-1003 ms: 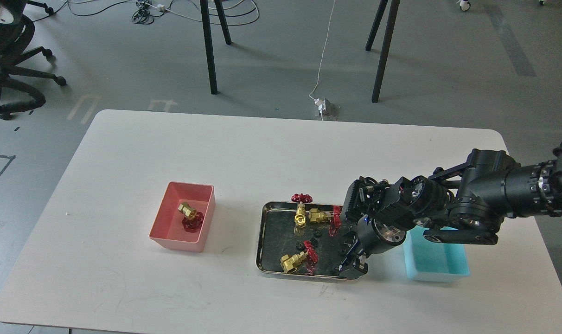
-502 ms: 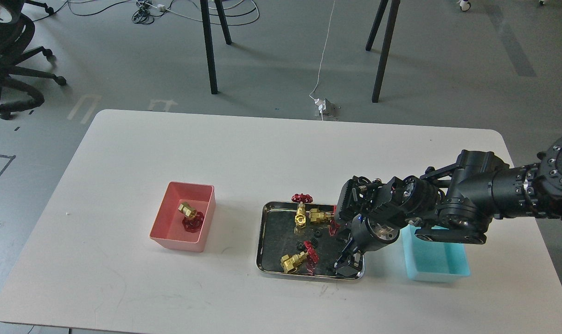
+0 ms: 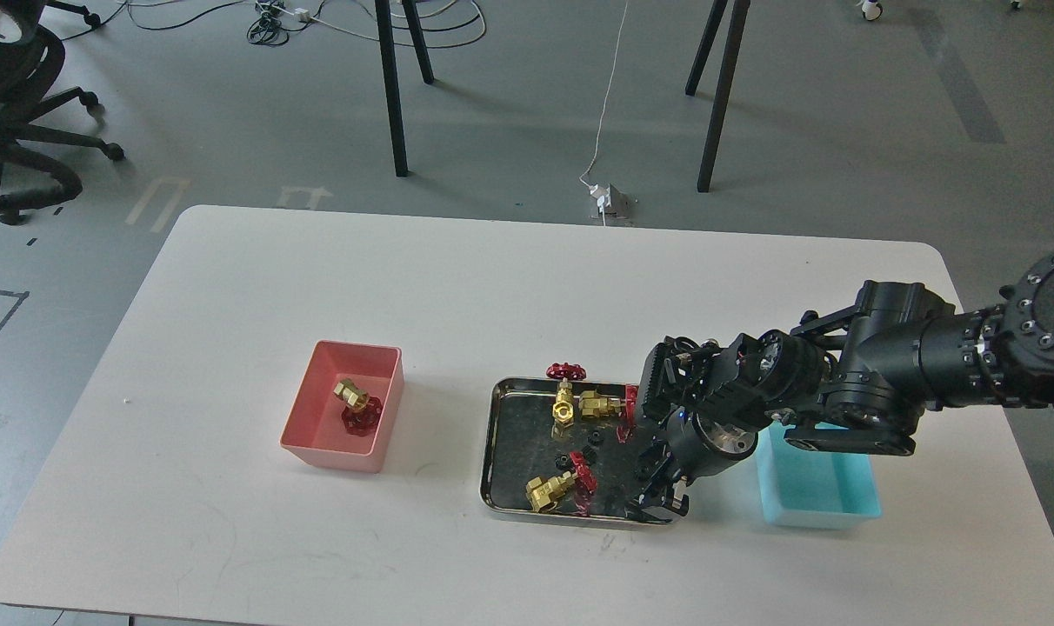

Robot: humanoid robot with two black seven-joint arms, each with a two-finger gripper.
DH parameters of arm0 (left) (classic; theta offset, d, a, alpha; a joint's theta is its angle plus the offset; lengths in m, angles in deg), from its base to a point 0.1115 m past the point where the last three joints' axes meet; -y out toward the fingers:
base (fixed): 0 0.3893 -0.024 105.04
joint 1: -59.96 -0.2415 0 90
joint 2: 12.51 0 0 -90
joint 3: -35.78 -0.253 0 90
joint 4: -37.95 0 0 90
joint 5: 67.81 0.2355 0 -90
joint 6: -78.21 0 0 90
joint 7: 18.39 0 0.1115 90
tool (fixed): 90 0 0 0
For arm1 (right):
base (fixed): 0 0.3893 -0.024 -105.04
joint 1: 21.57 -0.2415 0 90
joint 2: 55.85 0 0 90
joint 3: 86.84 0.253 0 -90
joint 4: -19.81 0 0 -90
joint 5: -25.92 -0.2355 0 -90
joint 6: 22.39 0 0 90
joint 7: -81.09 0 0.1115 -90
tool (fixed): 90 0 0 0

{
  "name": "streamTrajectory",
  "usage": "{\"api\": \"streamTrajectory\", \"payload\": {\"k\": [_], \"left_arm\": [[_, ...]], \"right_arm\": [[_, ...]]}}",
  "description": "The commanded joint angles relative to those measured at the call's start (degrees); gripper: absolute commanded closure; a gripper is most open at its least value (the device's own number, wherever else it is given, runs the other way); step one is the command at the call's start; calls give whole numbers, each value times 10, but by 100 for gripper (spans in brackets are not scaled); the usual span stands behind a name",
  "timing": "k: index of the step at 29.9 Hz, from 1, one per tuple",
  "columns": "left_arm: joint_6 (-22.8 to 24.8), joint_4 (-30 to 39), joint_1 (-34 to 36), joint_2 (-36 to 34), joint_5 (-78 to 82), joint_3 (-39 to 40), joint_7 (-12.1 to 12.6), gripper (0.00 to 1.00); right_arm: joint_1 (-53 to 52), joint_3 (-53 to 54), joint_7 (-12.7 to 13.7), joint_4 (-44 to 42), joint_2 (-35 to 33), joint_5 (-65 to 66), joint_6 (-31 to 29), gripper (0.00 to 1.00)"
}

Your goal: Place valve in pink box and gear in blue box

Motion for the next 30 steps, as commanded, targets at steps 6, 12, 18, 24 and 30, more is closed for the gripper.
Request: {"api": "streamTrajectory", "payload": {"k": [6,12,18,24,30], "left_arm": [[1,0,1,-1,0,0,-1,1],[1,0,1,-2,0,0,-2,1],[0,0,1,-3,0,0,-3,1],[0,0,1,-3,0,0,-3,1],[0,-3,1,-3,0,0,-3,1]], "right_arm": [[6,-2,1,-16,14,1,3,38],[6,-20,0,-21,17,0,24,44],[3,-24,0,-20,15,2,23,56],[-6,-24,1,-17,15,2,22,64],[-11,-33,1,-14,16,2,19,74]]}}
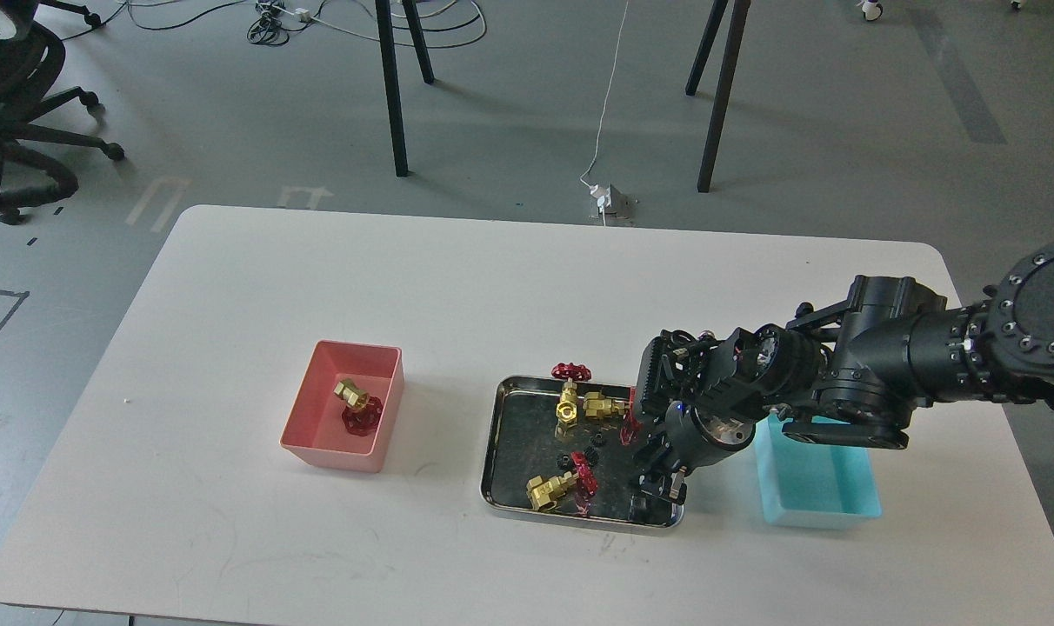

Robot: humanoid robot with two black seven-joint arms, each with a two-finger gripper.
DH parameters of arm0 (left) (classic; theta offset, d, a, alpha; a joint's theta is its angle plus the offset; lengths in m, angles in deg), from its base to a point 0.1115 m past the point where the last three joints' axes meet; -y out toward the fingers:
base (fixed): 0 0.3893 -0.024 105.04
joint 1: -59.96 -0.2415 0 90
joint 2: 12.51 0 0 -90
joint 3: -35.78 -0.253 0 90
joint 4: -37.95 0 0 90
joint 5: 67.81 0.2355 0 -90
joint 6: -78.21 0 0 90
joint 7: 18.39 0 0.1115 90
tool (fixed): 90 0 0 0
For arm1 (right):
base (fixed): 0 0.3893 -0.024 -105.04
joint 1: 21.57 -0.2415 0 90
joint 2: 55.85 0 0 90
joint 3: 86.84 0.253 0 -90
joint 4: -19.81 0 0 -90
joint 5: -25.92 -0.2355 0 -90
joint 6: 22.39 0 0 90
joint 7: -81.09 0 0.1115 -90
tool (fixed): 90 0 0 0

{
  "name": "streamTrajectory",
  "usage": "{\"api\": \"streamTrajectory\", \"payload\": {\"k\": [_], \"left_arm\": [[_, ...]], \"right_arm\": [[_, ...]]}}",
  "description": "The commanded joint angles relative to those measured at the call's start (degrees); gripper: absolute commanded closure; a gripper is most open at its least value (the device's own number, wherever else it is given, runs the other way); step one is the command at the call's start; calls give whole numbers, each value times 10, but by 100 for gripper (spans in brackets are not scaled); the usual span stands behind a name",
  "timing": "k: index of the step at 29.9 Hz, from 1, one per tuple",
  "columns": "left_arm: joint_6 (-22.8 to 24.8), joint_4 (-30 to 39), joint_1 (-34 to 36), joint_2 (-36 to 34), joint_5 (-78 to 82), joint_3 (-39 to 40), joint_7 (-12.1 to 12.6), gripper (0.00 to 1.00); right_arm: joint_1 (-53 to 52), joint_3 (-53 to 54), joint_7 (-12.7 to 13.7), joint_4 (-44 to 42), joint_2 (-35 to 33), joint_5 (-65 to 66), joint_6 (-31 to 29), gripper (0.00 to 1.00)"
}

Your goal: Place valve in pink box and gear in blue box

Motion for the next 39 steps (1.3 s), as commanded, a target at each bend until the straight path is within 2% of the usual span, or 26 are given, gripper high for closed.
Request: {"api": "streamTrajectory", "payload": {"k": [1,9,17,22,29,32,35,39], "left_arm": [[0,-4,0,0,0,0,0,1],[0,-7,0,-7,0,0,-1,1],[0,-8,1,-7,0,0,0,1],[-1,-8,1,-6,1,0,1,1],[0,-10,3,-6,0,0,0,1],[-1,-10,3,-7,0,0,0,1],[0,-10,3,-8,0,1,0,1],[1,-10,10,-14,1,2,1,1]], "right_arm": [[-3,-4,-1,2,1,0,-1,76],[-4,-7,-1,5,1,-1,-3,90],[-64,9,-3,58,-19,-31,-3,92],[-115,15,-2,133,-97,-70,-4,92],[-133,6,-2,233,-308,-60,-15,92],[-126,-3,-2,265,-372,-39,-17,92],[-116,-9,-2,276,-411,-22,-16,92],[-88,-4,-2,257,-426,-21,-16,89]]}}
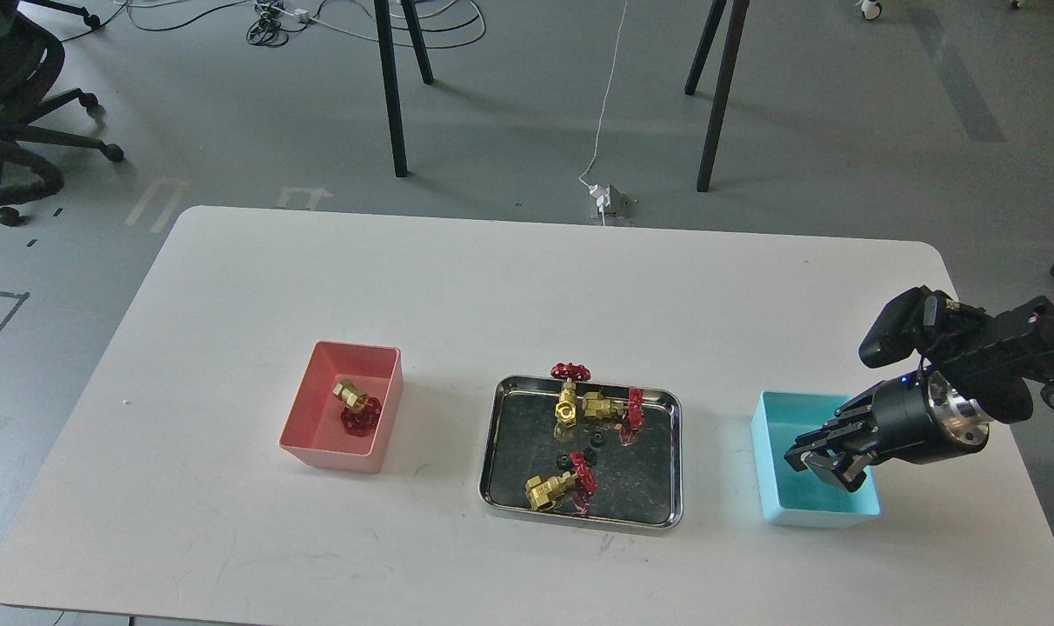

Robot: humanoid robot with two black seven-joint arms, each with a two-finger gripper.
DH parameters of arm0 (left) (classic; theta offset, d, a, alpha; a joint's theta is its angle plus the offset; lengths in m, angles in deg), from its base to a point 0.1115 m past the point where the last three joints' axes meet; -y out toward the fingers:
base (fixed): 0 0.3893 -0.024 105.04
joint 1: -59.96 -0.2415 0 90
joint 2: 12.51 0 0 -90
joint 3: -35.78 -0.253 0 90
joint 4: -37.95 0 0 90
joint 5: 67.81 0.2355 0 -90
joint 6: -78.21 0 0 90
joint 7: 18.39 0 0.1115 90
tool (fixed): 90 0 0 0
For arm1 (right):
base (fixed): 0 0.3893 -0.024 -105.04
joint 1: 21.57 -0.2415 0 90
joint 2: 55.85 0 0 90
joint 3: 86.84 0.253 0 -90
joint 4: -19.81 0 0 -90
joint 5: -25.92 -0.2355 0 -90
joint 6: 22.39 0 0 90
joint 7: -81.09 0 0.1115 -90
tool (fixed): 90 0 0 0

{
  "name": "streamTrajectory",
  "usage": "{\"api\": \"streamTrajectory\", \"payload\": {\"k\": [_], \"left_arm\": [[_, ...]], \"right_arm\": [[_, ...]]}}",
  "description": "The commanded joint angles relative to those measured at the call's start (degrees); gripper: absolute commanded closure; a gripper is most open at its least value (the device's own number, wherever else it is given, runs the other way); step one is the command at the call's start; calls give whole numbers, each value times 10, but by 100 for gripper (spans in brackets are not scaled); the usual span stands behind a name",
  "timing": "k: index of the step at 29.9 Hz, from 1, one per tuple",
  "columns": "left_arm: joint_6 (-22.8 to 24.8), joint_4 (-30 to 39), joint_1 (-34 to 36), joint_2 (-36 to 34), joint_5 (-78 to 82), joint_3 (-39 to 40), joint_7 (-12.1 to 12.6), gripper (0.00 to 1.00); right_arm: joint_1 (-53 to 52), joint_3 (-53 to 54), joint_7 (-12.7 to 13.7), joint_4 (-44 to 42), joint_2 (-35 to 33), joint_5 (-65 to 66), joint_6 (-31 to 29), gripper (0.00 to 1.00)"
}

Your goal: Place valve in pink box and gear in blue box

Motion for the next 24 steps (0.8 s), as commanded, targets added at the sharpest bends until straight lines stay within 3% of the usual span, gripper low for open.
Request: {"api": "streamTrajectory", "payload": {"k": [1,5,7,13,17,21,24], "left_arm": [[2,0,10,-4,1,0,2,1],[2,0,11,-4,1,0,3,1],[1,0,11,-4,1,0,3,1],[2,0,11,-3,2,-1,4,1],[2,5,11,2,5,-1,31,0],[-1,18,15,3,3,6,31,0],[-37,22,23,15,1,25,30,0]], "right_arm": [[22,6,0,-22,-11,1,1,87],[45,23,0,-58,-7,-1,4,82],[64,44,0,-69,-4,-7,4,74],[97,88,-1,-69,0,-16,3,32],[96,114,3,-60,-7,-72,1,6],[96,131,4,-56,-32,-88,0,6],[92,176,5,-49,-53,-108,-2,5]]}}
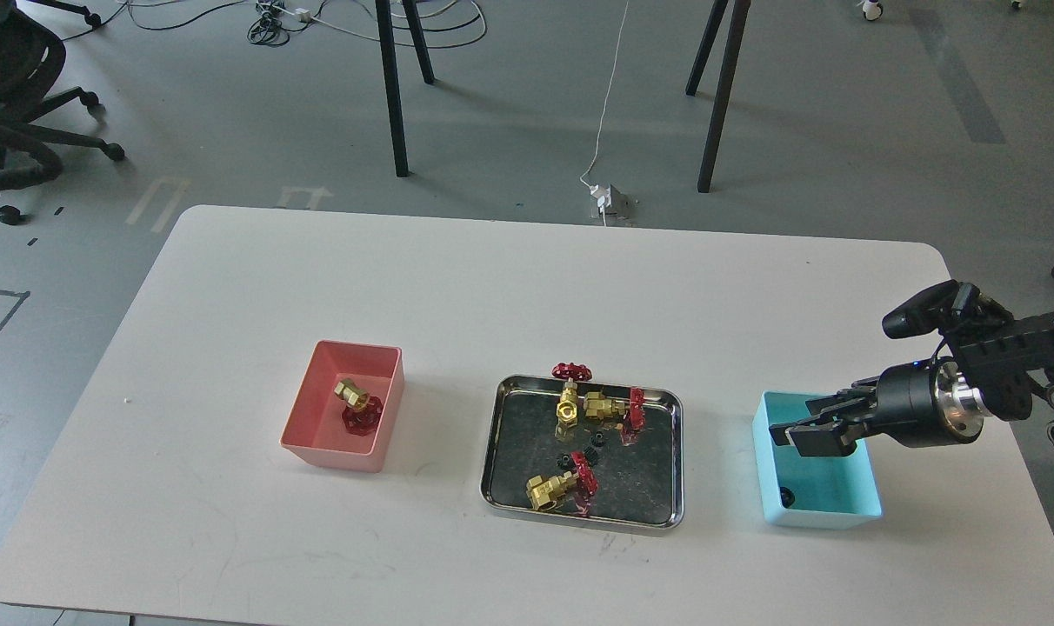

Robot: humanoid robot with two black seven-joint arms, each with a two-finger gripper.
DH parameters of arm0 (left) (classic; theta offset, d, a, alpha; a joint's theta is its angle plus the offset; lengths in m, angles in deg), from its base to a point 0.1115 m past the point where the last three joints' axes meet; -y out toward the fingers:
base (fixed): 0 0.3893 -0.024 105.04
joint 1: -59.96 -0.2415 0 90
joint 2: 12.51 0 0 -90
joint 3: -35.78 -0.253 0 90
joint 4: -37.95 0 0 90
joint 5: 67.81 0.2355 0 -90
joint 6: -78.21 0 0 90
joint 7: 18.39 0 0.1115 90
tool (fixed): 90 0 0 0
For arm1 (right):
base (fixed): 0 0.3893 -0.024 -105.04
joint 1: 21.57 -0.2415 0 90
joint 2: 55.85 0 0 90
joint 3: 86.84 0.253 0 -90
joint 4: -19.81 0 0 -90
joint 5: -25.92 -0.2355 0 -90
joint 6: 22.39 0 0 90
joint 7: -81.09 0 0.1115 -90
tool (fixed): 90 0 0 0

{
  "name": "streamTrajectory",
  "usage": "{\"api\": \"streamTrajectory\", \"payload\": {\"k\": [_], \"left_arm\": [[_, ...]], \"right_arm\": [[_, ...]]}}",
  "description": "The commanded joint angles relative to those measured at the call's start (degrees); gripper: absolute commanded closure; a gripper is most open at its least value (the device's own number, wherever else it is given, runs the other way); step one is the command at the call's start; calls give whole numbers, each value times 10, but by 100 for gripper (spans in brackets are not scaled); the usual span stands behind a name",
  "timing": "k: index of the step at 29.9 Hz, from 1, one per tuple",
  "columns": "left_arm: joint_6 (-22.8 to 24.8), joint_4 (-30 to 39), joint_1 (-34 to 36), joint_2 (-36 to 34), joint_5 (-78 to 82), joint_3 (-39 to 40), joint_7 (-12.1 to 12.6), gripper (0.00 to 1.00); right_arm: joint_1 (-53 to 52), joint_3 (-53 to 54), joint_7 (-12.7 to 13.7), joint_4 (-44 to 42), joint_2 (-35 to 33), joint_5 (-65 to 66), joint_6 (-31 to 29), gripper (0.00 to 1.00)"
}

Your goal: Place valve in pink box and gear in blue box

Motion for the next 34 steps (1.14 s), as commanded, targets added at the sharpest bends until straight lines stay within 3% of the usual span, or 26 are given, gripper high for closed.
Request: {"api": "streamTrajectory", "payload": {"k": [1,4,9,12,16,18,23,25,28,34], "left_arm": [[-44,4,7,17,-2,21,4,0],[-25,8,26,26,0,18,22,0],[98,7,53,41,-2,21,80,0],[105,3,72,75,3,16,124,0],[109,-2,93,106,27,13,201,0],[110,-2,104,131,64,4,219,0],[116,-6,128,168,85,-1,232,0],[116,-16,129,178,86,-1,235,0],[116,-22,128,190,85,0,235,0],[116,-22,124,178,83,0,235,0]], "right_arm": [[-2,70,2,4,-29,-44,-6,4],[5,162,10,-1,-51,-174,-19,4],[13,289,47,-14,-45,-458,-4,4],[14,362,74,-78,-30,-581,24,4],[12,420,106,-189,17,-702,64,4],[9,430,121,-220,40,-731,106,4],[11,426,164,-291,97,-739,237,5],[8,429,178,-331,131,-740,262,5],[2,444,177,-371,172,-740,270,3],[0,458,176,-357,180,-707,267,1]]}}
